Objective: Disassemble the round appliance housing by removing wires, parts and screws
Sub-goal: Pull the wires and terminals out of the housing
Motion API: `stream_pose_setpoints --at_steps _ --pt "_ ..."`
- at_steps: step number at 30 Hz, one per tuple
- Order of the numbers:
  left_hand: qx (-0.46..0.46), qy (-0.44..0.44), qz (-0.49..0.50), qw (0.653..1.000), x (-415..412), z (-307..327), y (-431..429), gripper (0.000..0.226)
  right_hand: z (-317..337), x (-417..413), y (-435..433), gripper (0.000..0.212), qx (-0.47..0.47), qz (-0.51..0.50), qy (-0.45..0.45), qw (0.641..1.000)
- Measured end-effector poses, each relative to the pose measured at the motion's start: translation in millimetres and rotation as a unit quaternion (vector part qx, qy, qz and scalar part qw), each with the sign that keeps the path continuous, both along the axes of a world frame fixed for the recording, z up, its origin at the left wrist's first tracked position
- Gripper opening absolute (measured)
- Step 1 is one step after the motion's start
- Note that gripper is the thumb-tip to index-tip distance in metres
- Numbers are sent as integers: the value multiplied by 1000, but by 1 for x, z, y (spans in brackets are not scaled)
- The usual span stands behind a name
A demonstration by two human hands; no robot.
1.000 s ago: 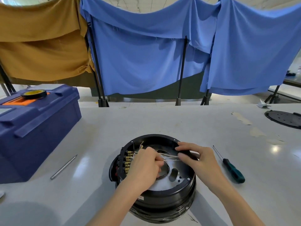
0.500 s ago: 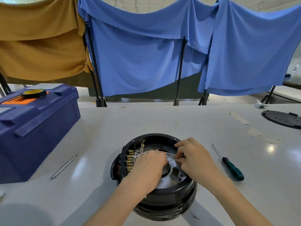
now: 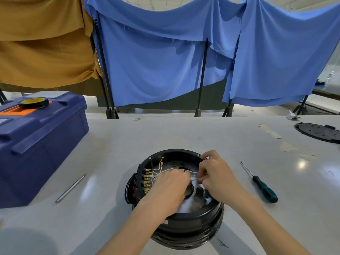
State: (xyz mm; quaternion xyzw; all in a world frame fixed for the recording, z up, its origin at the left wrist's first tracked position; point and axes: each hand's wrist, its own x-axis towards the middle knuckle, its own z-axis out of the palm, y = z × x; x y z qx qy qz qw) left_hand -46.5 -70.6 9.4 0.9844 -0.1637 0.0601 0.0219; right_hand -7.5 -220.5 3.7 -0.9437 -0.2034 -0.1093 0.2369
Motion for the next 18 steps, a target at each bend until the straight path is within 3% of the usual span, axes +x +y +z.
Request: stream_pose_setpoints --at_steps 3,9,18 --pt "-33 -11 -32 999 0 -3 5 17 -5 3 -2 47 32 2 -2 999" --pt "-60 2 -84 995 7 -1 13 27 -8 5 -8 39 73 -8 28 997" --pt "-105 26 -165 980 16 -4 33 30 -8 5 -12 44 97 27 67 993"
